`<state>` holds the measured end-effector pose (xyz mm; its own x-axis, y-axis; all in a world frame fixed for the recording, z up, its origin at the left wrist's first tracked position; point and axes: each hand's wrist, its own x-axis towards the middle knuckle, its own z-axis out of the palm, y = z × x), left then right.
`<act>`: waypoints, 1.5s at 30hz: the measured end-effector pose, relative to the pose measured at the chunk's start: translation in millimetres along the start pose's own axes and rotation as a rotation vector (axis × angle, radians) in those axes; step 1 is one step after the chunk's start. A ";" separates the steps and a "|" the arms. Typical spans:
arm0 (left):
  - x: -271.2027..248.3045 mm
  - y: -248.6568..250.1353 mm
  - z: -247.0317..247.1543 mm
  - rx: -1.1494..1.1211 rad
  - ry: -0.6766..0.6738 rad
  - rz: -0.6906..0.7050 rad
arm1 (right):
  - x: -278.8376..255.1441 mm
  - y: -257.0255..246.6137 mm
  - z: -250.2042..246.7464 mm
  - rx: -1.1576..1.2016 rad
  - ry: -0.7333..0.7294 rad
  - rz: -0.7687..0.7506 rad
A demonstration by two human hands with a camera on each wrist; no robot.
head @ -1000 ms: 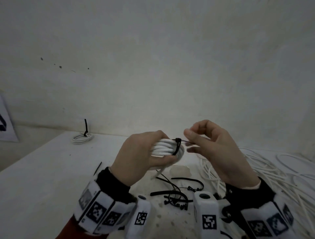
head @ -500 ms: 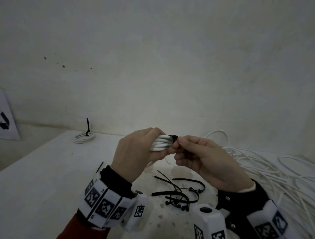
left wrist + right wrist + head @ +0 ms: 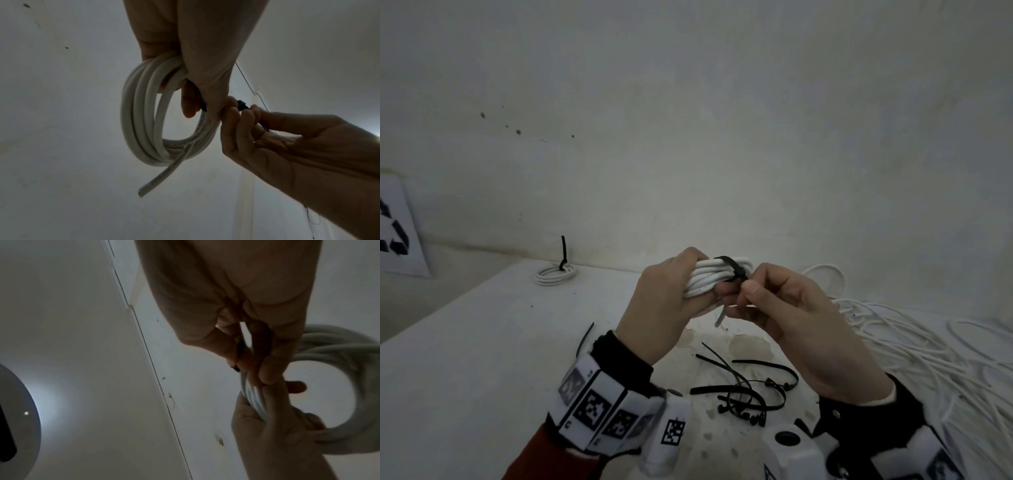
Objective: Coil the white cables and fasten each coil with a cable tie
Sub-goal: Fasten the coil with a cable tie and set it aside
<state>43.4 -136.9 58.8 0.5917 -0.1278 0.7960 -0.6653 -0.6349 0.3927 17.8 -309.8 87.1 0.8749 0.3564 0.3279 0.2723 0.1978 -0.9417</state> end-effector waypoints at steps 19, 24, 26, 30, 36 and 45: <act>3.3 -6.8 -11.9 0.471 0.096 0.432 | 4.9 -1.2 5.7 0.338 -0.048 0.440; 4.9 -4.0 -15.6 0.501 0.108 0.456 | 5.8 4.9 9.3 0.281 0.011 0.398; 4.7 -3.7 -16.2 0.518 0.091 0.463 | 6.7 7.1 4.6 0.206 -0.007 0.394; 4.5 -4.8 -11.3 0.599 0.076 0.510 | 8.8 6.8 -7.4 0.148 -0.101 0.421; 1.2 -3.9 -7.7 0.708 0.193 0.481 | 10.8 7.9 -7.3 0.324 -0.142 0.514; 1.0 -8.9 -11.7 0.582 0.234 0.491 | 7.4 11.8 5.4 0.394 -0.017 0.435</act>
<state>44.6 -122.5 61.5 0.1383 -0.3739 0.9171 -0.4422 -0.8519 -0.2807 25.3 -299.9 78.8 0.8656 0.4945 -0.0780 -0.2823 0.3533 -0.8919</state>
